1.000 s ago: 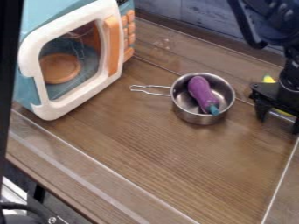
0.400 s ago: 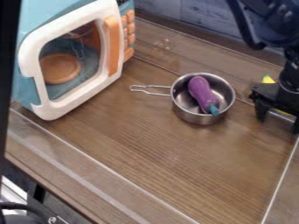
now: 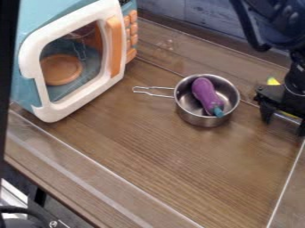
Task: Put the banana in the silver pot
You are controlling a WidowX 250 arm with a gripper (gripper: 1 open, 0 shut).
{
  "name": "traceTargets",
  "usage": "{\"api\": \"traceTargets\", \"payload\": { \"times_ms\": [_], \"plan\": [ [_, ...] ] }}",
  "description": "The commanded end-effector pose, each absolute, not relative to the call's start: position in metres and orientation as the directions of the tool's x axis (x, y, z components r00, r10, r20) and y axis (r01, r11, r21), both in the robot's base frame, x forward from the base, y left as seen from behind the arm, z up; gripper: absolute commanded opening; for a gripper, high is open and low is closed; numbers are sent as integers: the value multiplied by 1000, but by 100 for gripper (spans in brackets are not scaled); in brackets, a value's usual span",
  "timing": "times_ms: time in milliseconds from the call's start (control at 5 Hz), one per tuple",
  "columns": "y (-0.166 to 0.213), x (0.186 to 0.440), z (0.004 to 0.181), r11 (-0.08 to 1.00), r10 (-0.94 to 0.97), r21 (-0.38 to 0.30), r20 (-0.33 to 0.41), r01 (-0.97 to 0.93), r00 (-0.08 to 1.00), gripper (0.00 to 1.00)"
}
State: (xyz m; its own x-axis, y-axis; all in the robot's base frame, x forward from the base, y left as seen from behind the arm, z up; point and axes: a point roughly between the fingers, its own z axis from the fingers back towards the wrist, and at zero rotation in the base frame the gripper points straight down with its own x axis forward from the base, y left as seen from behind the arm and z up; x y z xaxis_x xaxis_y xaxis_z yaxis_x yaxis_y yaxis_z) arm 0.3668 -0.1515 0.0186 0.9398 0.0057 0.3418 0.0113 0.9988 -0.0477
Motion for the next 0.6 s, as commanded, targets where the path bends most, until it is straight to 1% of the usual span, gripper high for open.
{"api": "traceTargets", "payload": {
  "times_ms": [0, 400],
  "plan": [
    [-153, 368, 27, 998, 23, -60, 365, -1, 931, 100],
    [-151, 368, 27, 998, 39, -63, 373, -17, 927, 100]
  ]
}}
